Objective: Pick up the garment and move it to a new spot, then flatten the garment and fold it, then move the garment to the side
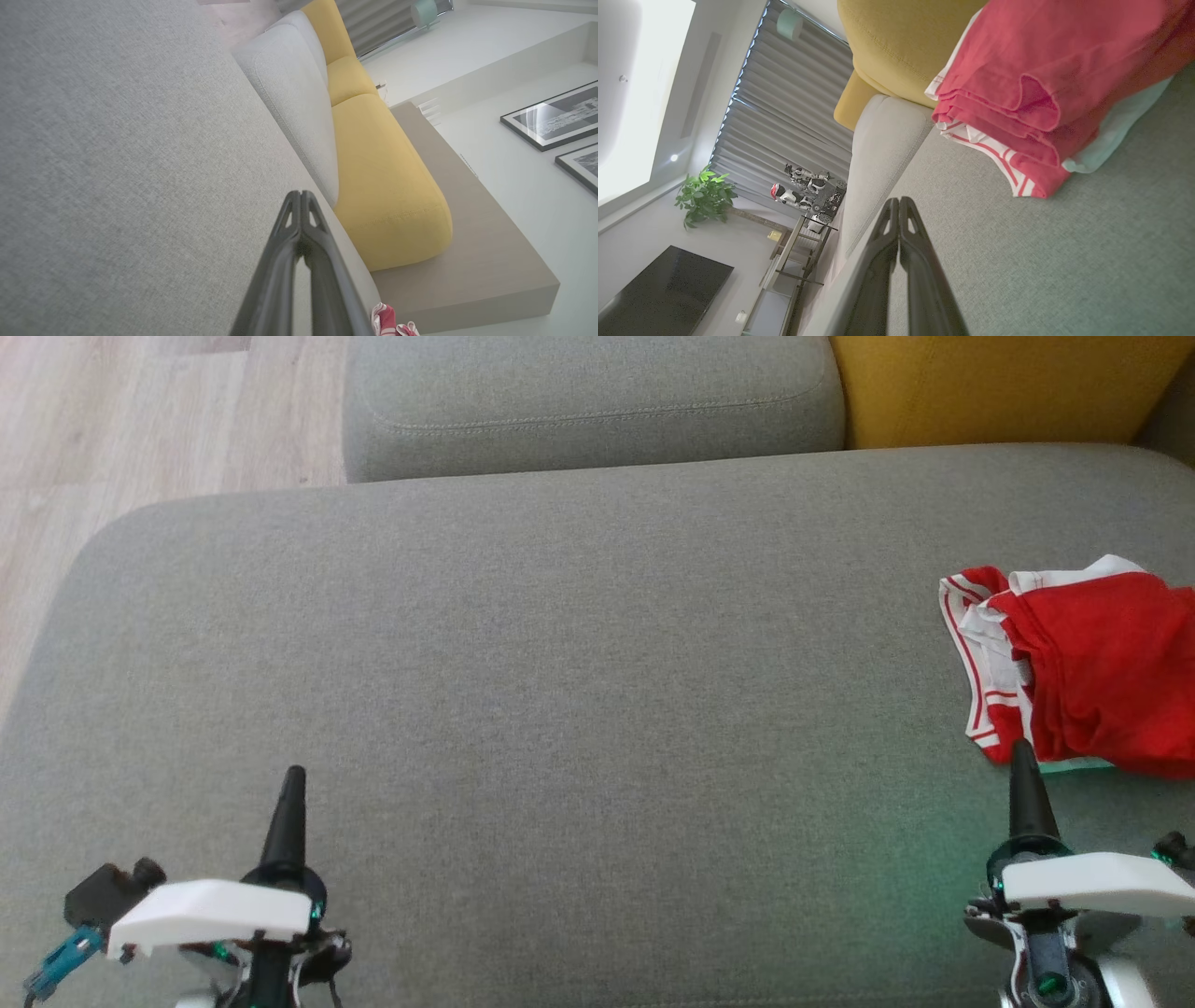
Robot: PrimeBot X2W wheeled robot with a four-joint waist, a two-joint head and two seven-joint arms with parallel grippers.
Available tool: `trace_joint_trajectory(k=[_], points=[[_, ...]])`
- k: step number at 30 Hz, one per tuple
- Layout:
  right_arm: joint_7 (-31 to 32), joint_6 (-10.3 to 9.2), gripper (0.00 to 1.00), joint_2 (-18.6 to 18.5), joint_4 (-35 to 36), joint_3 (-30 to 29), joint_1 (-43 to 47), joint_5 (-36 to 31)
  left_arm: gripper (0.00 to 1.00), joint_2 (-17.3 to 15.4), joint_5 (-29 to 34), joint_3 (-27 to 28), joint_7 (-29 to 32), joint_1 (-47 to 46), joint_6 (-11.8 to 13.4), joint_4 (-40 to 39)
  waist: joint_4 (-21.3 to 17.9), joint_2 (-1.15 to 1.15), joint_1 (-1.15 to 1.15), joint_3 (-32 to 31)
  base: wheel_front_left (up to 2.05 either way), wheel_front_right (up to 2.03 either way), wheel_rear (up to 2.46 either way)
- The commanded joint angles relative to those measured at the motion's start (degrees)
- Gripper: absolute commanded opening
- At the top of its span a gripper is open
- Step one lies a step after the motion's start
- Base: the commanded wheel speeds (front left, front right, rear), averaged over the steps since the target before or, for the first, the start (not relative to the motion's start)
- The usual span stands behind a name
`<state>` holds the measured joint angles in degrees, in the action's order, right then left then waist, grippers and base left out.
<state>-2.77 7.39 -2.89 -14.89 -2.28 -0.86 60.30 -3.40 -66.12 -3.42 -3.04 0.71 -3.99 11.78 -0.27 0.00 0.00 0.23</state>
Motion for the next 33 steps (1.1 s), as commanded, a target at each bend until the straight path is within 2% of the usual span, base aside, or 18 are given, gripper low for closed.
trace_joint_trajectory(k=[1, 33], points=[[0.51, 0.06, 0.0, -1.26, 1.73, 0.36, -2.88, 1.92, 0.0, -1.03, -1.51, 1.77, 0.3, -3.21, -0.51, -1.35, 0.01, 0.0, 0.0, 0.0, 0.0, 0.0, 0.0], [5.69, 0.09, 0.0, -1.26, 1.19, -1.64, -4.49, 24.08, 0.0, -1.03, -20.09, 6.02, 5.59, -5.69, -2.62, 1.13, 0.2, 0.0, 0.0, -0.04, 0.0, 0.0, 0.0]])
